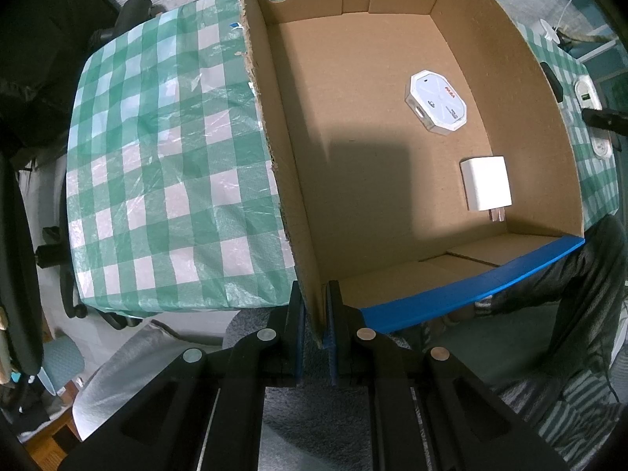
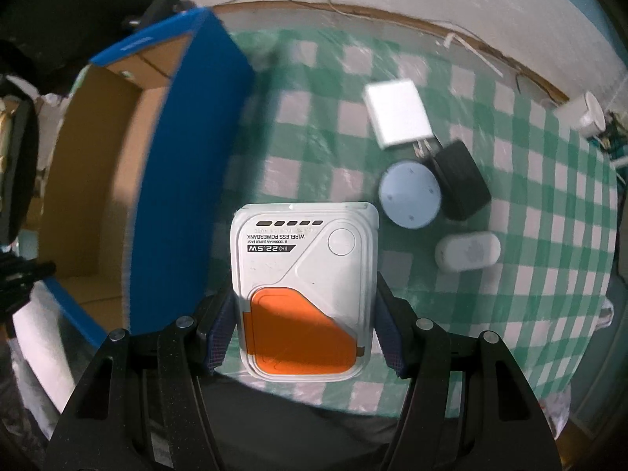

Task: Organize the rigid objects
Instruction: 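Carry the power bank into the box and open the right gripper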

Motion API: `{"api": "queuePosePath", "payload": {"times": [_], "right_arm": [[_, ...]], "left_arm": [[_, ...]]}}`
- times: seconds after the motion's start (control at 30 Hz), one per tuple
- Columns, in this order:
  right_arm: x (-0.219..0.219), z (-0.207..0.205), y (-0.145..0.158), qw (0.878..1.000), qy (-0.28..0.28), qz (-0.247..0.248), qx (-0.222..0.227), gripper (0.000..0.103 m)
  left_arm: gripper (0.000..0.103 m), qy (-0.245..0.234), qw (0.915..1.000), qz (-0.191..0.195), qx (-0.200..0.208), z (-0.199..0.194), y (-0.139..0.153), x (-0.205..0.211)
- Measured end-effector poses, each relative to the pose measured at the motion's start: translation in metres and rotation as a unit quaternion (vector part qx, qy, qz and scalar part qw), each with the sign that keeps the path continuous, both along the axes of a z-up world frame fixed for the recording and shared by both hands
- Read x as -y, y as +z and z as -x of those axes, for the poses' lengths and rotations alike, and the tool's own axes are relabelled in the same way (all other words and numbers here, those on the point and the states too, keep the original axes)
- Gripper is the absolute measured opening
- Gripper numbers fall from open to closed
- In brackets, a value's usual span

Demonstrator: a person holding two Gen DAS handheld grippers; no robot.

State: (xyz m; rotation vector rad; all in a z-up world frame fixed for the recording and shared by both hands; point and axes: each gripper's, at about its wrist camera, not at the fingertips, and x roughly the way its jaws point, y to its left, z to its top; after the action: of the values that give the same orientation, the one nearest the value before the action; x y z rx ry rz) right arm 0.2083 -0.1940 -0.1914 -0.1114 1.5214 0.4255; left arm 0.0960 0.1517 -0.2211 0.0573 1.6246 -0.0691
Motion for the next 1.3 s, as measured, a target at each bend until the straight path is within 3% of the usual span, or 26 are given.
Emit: {"api": "queuePosePath", "payload": {"times": [0.17, 0.5, 0.87, 1.3], "right_arm": [[-0.034, -0.002, 0.025, 1.000, 0.025, -0.011, 0.013, 0.064], [-0.099, 0.002, 0.045, 0.997, 0.068, -0.031, 0.026, 0.064], [-0.145, 0.004, 0.028, 0.995, 0.098, -0.031, 0.016, 0.064], [-0.157, 0.005, -0.005, 0.995, 0.098, 0.002, 0.007, 0.064]], "left_arm": [[0.010, 0.000, 1.0000, 0.000, 0.000, 0.000, 0.000, 0.000], [0.010, 0.000, 1.0000, 0.001, 0.000, 0.000, -0.001, 0.000], [0.010, 0.000, 1.0000, 0.002, 0.001, -0.001, -0.001, 0.002], [0.010, 0.002, 1.0000, 0.005, 0.002, -0.001, -0.001, 0.001]]}}
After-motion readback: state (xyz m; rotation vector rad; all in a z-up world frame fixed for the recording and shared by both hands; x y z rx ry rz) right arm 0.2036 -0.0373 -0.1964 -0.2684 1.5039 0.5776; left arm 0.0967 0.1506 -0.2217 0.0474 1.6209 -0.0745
